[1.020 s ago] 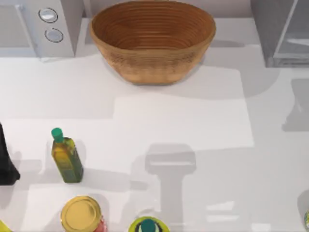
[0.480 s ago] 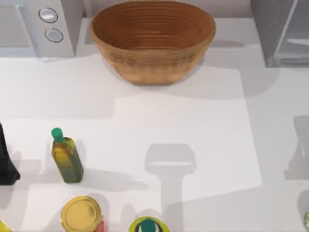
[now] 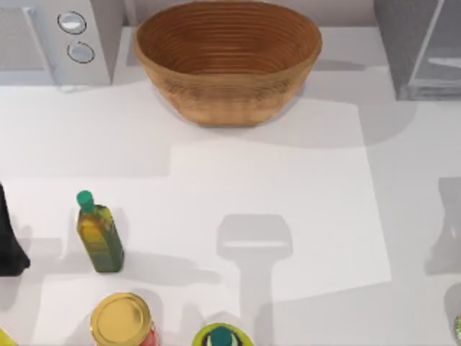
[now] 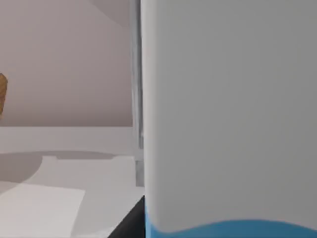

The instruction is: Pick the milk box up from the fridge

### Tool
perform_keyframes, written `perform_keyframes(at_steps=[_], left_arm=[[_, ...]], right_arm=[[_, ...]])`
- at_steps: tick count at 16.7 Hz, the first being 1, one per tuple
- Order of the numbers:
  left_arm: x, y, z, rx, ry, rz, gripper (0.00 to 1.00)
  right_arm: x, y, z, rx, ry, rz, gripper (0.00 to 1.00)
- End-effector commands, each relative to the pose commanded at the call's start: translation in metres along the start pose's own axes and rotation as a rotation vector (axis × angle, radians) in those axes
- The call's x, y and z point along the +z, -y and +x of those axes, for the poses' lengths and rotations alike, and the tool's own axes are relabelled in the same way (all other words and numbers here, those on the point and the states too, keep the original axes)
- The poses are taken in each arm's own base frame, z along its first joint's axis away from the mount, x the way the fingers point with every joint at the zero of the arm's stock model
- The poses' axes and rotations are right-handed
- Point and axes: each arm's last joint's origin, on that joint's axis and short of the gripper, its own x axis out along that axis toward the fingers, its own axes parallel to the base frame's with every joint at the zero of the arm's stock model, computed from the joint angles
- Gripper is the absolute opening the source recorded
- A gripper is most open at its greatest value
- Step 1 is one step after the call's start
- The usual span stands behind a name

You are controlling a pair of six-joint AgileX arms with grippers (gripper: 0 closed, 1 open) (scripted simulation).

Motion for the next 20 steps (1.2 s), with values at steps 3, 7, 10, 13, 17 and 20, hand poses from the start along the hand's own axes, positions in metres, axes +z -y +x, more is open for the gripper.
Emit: perform_keyframes(at_steps=[3, 7, 10, 13, 17, 20], left_arm=[[0.0, 0.0, 0.0, 0.0, 0.0, 0.0, 1.0], [0.0, 0.0, 0.0, 0.0, 0.0, 0.0, 1.0], [0.0, 0.0, 0.0, 0.0, 0.0, 0.0, 1.0], [0.0, 0.0, 0.0, 0.0, 0.0, 0.0, 1.0], [0.0, 0.0, 0.0, 0.0, 0.0, 0.0, 1.0], [0.0, 0.0, 0.0, 0.0, 0.0, 0.0, 1.0]], right_arm=[[0.002, -0.002, 0.002, 0.021, 0.004, -0.001, 0.0], [0.009, -0.014, 0.013, 0.122, 0.021, -0.004, 0.0], [0.012, -0.031, 0.027, 0.233, 0.02, -0.004, 0.0], [0.005, -0.054, 0.041, 0.361, -0.005, -0.004, 0.0], [-0.011, -0.088, 0.052, 0.527, -0.04, -0.005, 0.0], [-0.021, -0.111, 0.053, 0.636, -0.037, -0.004, 0.0]])
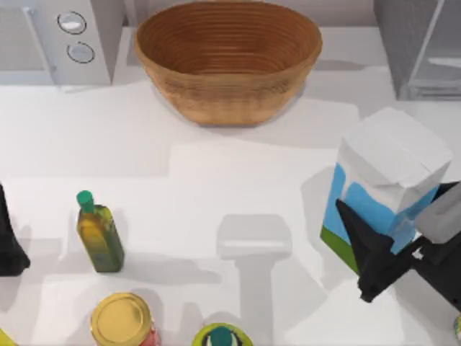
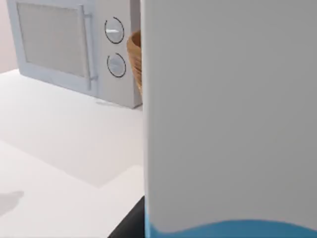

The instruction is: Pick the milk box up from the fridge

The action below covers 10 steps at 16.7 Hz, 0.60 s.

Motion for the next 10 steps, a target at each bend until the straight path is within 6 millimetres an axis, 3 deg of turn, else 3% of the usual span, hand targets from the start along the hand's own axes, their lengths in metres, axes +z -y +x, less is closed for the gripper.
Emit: perform_keyframes(at_steps=[5, 10], left_arm=[[0.0, 0.0, 0.0, 0.0, 0.0, 0.0, 1.0], [0.0, 0.0, 0.0, 0.0, 0.0, 0.0, 1.0]], right_arm=[[-0.01, -0.022, 0.013, 0.117, 0.028, -0.008, 0.0], [-0.012, -0.025, 0.014, 0.13, 0.03, -0.01, 0.0]])
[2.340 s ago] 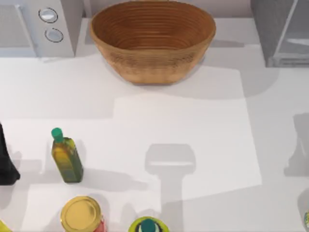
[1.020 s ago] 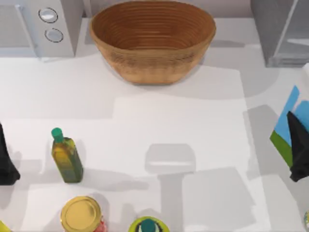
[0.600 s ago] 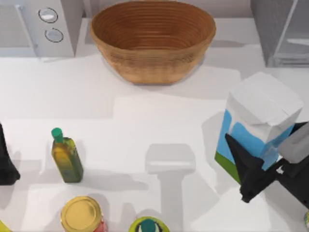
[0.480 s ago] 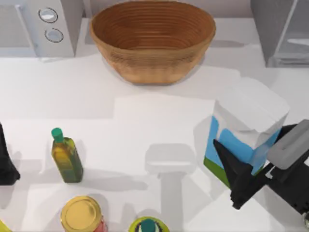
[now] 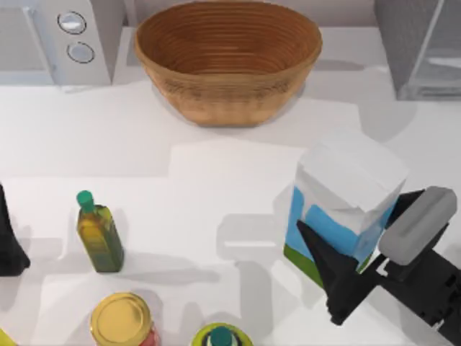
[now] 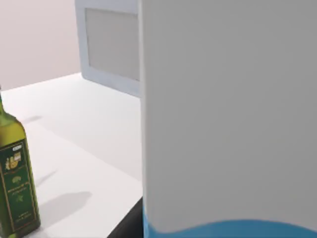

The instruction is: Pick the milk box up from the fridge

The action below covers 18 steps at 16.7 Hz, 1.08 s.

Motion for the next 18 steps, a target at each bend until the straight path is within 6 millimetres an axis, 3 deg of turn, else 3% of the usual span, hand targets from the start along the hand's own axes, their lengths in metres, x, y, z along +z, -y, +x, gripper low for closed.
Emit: perform_keyframes(at_steps=[4, 13, 18], left_arm=[[0.0, 0.0, 0.0, 0.0, 0.0, 0.0, 1.0], [0.0, 0.0, 0.0, 0.0, 0.0, 0.0, 1.0], [0.0, 0.0, 0.0, 0.0, 0.0, 0.0, 1.0]], right_arm=[[-0.003, 0.001, 0.004, -0.006, -0.007, 0.002, 0.0], [-0.034, 0.0, 0.05, -0.001, -0.006, 0.001, 0.0], [-0.036, 0.0, 0.054, 0.0, 0.0, 0.0, 0.0]])
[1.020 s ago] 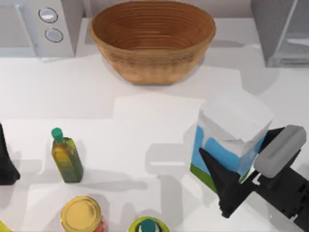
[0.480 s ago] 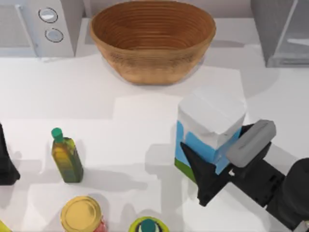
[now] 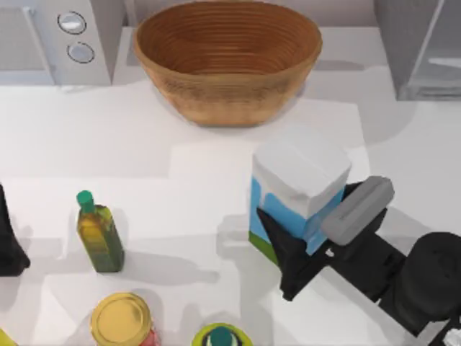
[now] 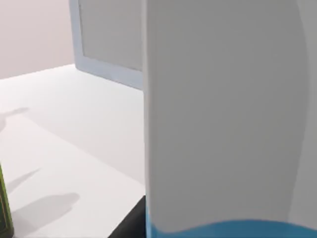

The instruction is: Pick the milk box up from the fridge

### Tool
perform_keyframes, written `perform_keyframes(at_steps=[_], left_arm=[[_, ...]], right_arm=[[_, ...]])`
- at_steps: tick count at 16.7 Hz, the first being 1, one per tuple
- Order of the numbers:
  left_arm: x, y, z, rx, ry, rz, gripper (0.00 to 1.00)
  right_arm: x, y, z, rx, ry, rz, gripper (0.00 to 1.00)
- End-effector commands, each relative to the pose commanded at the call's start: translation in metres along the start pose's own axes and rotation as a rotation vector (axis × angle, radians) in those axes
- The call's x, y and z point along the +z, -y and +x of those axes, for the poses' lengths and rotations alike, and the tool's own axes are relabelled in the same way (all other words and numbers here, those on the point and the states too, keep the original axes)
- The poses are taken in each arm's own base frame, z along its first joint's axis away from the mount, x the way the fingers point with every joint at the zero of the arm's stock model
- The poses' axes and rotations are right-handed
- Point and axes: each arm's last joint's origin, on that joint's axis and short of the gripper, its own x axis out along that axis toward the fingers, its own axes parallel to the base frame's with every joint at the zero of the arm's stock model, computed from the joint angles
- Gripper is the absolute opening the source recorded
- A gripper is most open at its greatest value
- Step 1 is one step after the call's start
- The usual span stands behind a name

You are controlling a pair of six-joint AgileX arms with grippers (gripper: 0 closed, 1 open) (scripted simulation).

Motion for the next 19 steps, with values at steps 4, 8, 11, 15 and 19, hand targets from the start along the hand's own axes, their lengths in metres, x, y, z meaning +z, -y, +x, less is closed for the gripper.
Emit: perform_keyframes(at_steps=[4, 8, 11, 15, 19], left_arm=[[0.0, 0.0, 0.0, 0.0, 0.0, 0.0, 1.0], [0.0, 0.0, 0.0, 0.0, 0.0, 0.0, 1.0], [0.0, 0.0, 0.0, 0.0, 0.0, 0.0, 1.0], [0.0, 0.0, 0.0, 0.0, 0.0, 0.0, 1.0], [0.0, 0.0, 0.0, 0.0, 0.0, 0.0, 1.0]], right_arm=[[0.0, 0.0, 0.0, 0.0, 0.0, 0.0, 0.3], [0.0, 0.0, 0.0, 0.0, 0.0, 0.0, 0.6], [0.0, 0.0, 0.0, 0.0, 0.0, 0.0, 0.83], [0.0, 0.0, 0.0, 0.0, 0.0, 0.0, 1.0], [0.0, 0.0, 0.0, 0.0, 0.0, 0.0, 1.0]])
